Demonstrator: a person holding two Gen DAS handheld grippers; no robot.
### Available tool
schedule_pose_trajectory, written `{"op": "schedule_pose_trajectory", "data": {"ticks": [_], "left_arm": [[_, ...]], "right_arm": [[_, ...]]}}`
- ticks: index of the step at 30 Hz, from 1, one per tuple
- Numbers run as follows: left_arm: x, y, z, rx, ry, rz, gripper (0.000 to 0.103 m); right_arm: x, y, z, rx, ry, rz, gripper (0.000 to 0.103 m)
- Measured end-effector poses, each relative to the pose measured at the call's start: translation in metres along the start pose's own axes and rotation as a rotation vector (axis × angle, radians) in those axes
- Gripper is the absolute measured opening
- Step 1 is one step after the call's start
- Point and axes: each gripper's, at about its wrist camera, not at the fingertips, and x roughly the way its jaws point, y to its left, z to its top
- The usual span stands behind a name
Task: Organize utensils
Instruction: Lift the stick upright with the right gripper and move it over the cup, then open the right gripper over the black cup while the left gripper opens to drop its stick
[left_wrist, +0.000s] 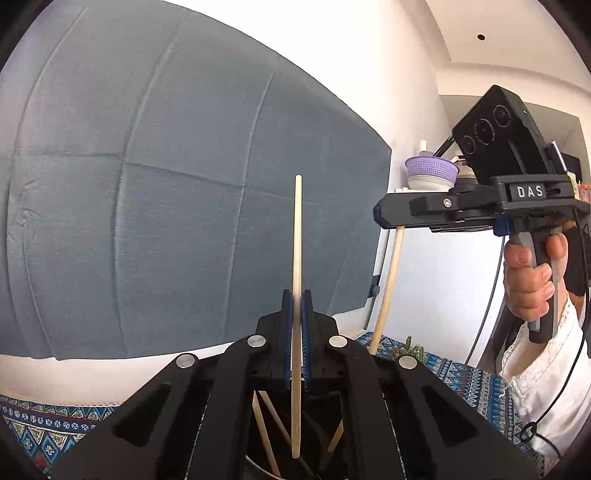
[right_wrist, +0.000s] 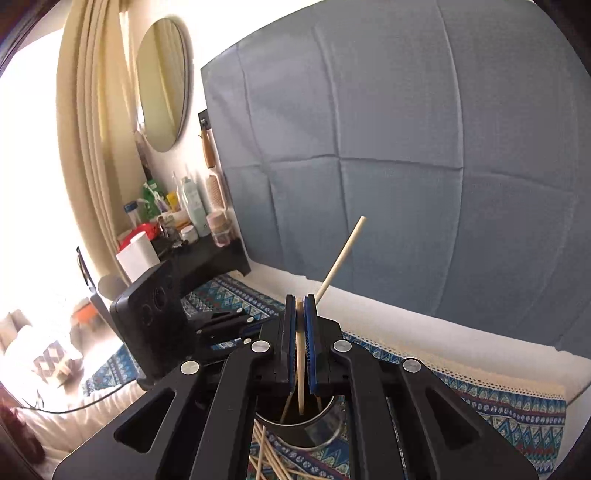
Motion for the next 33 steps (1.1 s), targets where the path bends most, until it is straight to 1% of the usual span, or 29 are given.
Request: {"op": "schedule_pose_trajectory", "data": {"ticks": [1,3,4,5,8,12,14,16,18,19,20,22,24,26,27,28,29,30,31,32,33], "left_arm": [[-0.002,-0.001,-0.005,0.010,-0.017,0.008,0.005],[-0.004,-0.005,-0.017,0.040,-0.021,-0.010,0.005],[-0.005,-0.008,-0.022,0.063,-0.026,0.005,0.005],[-0.007,-0.009,-0.027,0.081,-0.024,0.005,0.005],[-0.012,-0.005,-0.035,0.058,-0.018,-0.015,0.005],[-0.023,-0.002,-0.041,0.059,-0.030,0.002,0.005],[-0.024,0.000,-0.039,0.054,-0.014,-0.015,0.005],[-0.028,0.001,-0.036,0.050,-0.027,-0.012,0.005],[-0.033,0.005,-0.033,0.020,-0.043,-0.020,0.006],[-0.034,0.008,-0.031,0.007,-0.046,-0.023,0.009],[-0.032,0.010,-0.029,0.003,-0.045,-0.016,0.021],[-0.036,0.010,-0.026,0.015,-0.061,0.030,0.034],[-0.039,0.011,-0.022,0.014,-0.073,0.033,0.038],[-0.042,0.012,-0.017,0.000,-0.086,0.049,0.051],[-0.045,0.012,-0.015,-0.004,-0.093,0.058,0.052],[-0.046,0.012,-0.012,-0.006,-0.096,0.063,0.054],[-0.048,0.012,-0.010,-0.006,-0.097,0.072,0.058],[-0.049,0.011,-0.007,-0.002,-0.096,0.080,0.060],[-0.051,0.010,-0.005,0.005,-0.095,0.089,0.060],[-0.053,0.008,-0.004,0.011,-0.092,0.103,0.063],[-0.055,0.007,-0.002,0.012,-0.087,0.113,0.065]], "right_arm": [[0.003,-0.002,-0.003,0.009,0.004,0.007,0.005],[0.010,-0.007,-0.009,0.022,0.016,0.018,0.005],[0.014,-0.008,-0.012,0.028,0.023,0.021,0.005],[0.017,-0.010,-0.016,0.035,0.029,0.023,0.005],[0.025,-0.018,-0.026,0.064,0.037,0.036,0.005],[0.034,-0.025,-0.037,0.093,0.042,0.045,0.005],[0.037,-0.027,-0.041,0.100,0.037,0.053,0.006],[0.036,-0.028,-0.043,0.116,0.020,0.056,0.008],[0.033,-0.031,-0.044,0.134,0.005,0.051,0.008],[0.032,-0.032,-0.044,0.141,-0.001,0.049,0.009],[0.031,-0.032,-0.044,0.146,-0.006,0.047,0.009],[0.026,-0.032,-0.043,0.149,-0.017,0.037,0.009],[0.023,-0.032,-0.041,0.156,-0.021,0.023,0.009],[0.017,-0.031,-0.040,0.167,-0.027,0.010,0.009],[0.014,-0.030,-0.040,0.169,-0.028,-0.001,0.009],[0.011,-0.029,-0.040,0.169,-0.030,-0.016,0.012],[0.007,-0.027,-0.040,0.167,-0.033,-0.028,0.023],[0.003,-0.025,-0.040,0.165,-0.040,-0.039,0.030],[-0.002,-0.023,-0.040,0.162,-0.050,-0.052,0.041],[-0.008,-0.020,-0.040,0.155,-0.062,-0.065,0.046],[-0.012,-0.018,-0.040,0.149,-0.069,-0.073,0.049]]}}
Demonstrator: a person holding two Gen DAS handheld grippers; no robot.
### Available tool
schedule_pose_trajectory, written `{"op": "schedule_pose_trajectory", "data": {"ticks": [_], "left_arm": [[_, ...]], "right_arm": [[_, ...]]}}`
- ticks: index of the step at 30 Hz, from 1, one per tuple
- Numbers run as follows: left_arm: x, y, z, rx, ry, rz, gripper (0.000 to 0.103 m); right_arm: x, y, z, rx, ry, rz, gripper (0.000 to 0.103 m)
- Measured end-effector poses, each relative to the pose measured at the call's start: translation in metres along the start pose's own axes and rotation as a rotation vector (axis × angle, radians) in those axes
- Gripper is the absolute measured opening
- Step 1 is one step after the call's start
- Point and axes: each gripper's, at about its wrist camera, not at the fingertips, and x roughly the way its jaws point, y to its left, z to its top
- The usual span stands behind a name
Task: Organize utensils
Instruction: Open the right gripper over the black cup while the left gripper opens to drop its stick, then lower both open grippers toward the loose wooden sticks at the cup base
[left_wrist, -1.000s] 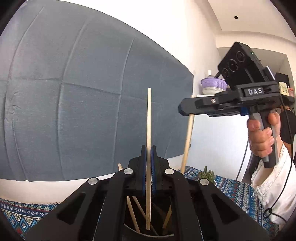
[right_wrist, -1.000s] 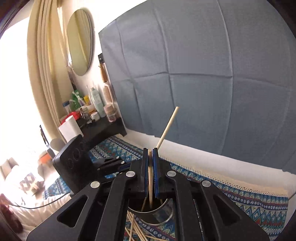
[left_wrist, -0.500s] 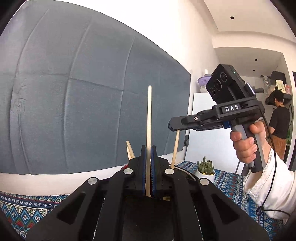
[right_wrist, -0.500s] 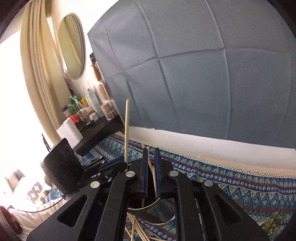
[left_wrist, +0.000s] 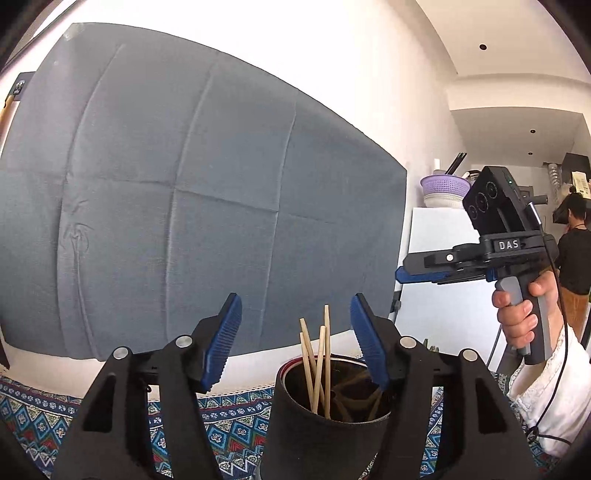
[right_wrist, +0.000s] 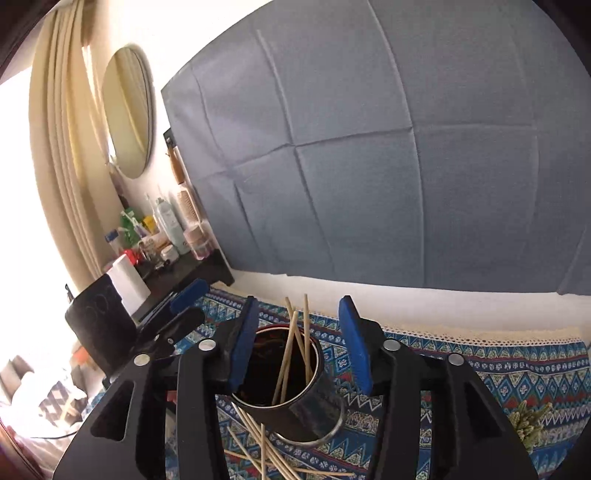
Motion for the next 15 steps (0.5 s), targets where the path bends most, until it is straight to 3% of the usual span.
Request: {"op": "schedule_pose_trajectory", "data": {"ticks": [5,11,15], "left_arm": [[-0.014,-0.006,0.009,0.006,0.005,0.041,0.079],[-0.037,-0.020,0.020,0.021,0.040,0.095,0.095],[-0.056,-0.031,0.025,0.046,0.044,0.136,0.097]], "right_arm": [[-0.024,0.012,-0.002,-0.010,-0.021,-0.025,0.066],[-0.046,0.027,-0.007,-0.010,-0.029,-0.032,0.081],[-0.059,0.038,-0.015,-0.026,-0.047,-0.039,0.085]]}}
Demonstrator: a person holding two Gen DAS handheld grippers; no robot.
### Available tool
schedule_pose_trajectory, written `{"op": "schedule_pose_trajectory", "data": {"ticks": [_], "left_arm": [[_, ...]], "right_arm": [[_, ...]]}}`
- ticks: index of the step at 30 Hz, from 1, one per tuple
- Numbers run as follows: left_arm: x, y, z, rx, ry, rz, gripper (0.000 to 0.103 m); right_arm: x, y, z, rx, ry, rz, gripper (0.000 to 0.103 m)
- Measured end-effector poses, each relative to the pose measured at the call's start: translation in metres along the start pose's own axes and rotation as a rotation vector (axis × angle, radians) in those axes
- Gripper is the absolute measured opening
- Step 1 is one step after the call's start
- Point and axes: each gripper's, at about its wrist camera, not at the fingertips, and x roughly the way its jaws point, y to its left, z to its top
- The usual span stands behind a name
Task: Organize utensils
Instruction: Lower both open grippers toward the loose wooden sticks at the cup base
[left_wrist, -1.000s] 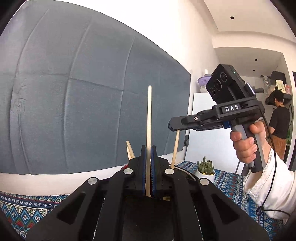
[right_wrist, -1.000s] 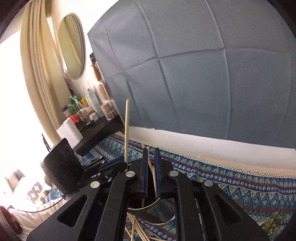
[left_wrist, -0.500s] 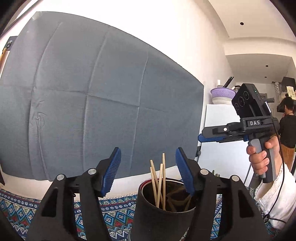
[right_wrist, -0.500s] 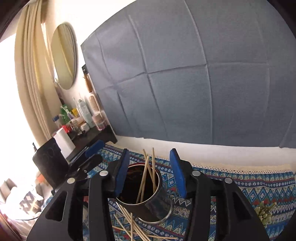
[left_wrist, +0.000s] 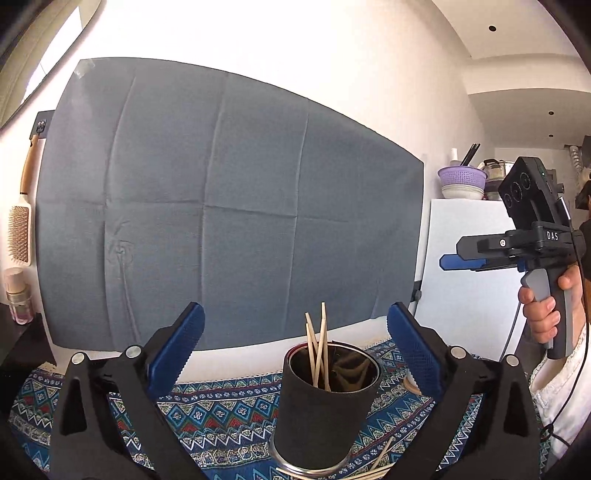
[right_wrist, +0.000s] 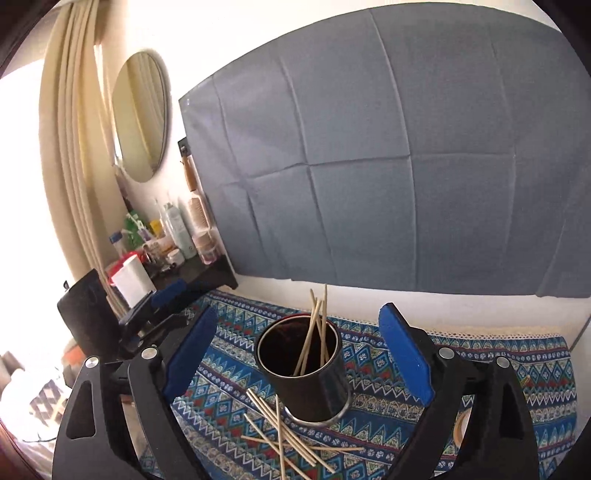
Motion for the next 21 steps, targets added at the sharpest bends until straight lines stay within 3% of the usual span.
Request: {"op": "schedule_pose_trajectory", "data": {"ticks": [11,21], "left_arm": [[-0.035,-0.010,-0.018,0.077,0.094,0.100,0.097],[-0.040,-0.015,-0.056,0.094,0.205,0.151,0.097]], "right_arm": [[-0.008,0.015,-0.028,0.025,0.019,0.002,0.088],[0.015,0.011,-0.085,0.049,0.138,0.008,0.088]]}}
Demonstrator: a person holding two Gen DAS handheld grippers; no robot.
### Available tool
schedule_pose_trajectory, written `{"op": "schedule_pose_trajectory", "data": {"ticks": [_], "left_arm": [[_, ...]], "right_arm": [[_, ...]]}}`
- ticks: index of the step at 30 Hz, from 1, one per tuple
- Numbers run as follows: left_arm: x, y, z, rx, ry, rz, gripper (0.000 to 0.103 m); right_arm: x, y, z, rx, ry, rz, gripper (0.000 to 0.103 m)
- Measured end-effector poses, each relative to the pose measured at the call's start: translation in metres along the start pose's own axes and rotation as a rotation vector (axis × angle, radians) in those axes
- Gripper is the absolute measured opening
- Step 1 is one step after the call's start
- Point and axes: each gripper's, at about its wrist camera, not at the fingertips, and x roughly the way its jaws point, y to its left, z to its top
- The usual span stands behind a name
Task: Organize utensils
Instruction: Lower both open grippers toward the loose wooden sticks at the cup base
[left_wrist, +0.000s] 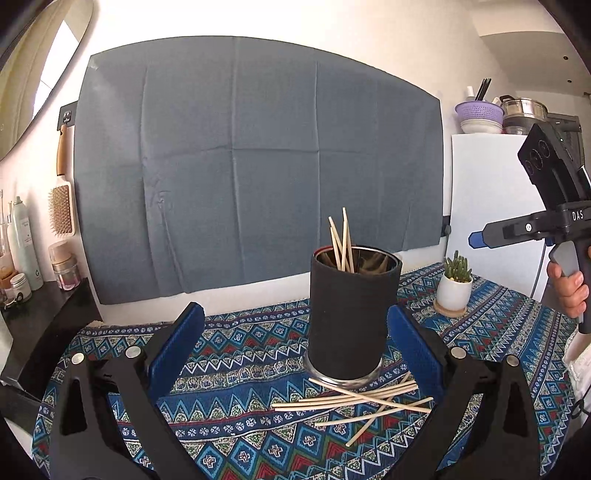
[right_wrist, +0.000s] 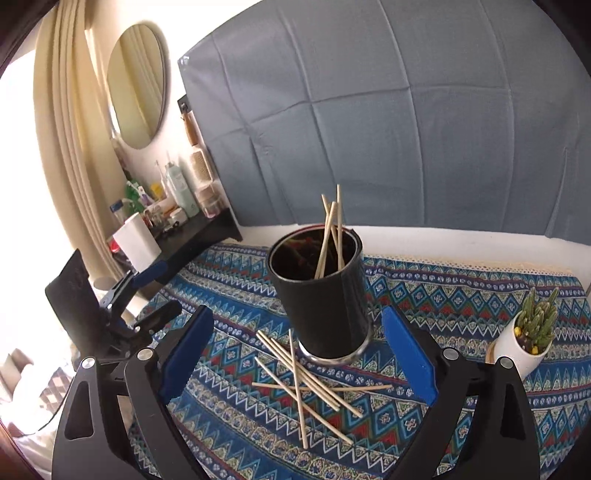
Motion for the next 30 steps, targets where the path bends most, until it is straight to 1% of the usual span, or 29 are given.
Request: {"op": "schedule_pose_trajectory", "data": {"ticks": [6,10,13,16,18,20,23,24,25,27,29,30], "left_arm": [[0.012,0.003,-0.019,-0.023,0.067,0.010,0.097],[0.026,0.005,-0.032,-0.042,0.128,0.043,0.097],[0.035,0.005,-0.040,-0.051,0.172,0.031,0.097],[0.040,0.002,-0.046,-0.013,0.196,0.020,0.097],[0.044,0.000,-0.049,0.003,0.211,0.014,0.097],[0.047,0.001,-0.053,-0.008,0.231,-0.007,0.097],[0.051,0.004,-0.060,-0.047,0.283,-0.033,0.097],[0.053,0.005,-0.063,-0.051,0.305,-0.037,0.097],[0.055,0.006,-0.064,-0.056,0.323,-0.041,0.097],[0.054,0.008,-0.065,-0.065,0.342,-0.034,0.097],[0.054,0.008,-0.066,-0.057,0.350,-0.018,0.097],[0.054,0.009,-0.067,-0.058,0.361,-0.010,0.097]], "right_arm": [[0.024,-0.012,-0.028,0.042,0.069,0.003,0.088],[0.043,-0.020,-0.044,0.073,0.125,0.007,0.088],[0.058,-0.023,-0.053,0.076,0.162,-0.001,0.088],[0.074,-0.025,-0.062,0.085,0.196,0.002,0.088],[0.086,-0.024,-0.067,0.089,0.216,0.020,0.088],[0.097,-0.022,-0.072,0.085,0.232,0.036,0.088],[0.109,-0.020,-0.076,0.067,0.223,0.007,0.088],[0.114,-0.019,-0.076,0.063,0.234,0.006,0.087],[0.119,-0.018,-0.077,0.061,0.251,0.012,0.080],[0.129,-0.015,-0.080,0.049,0.298,0.030,0.070],[0.135,-0.009,-0.081,0.030,0.322,0.041,0.064],[0.138,-0.006,-0.082,0.015,0.337,0.045,0.059]]}}
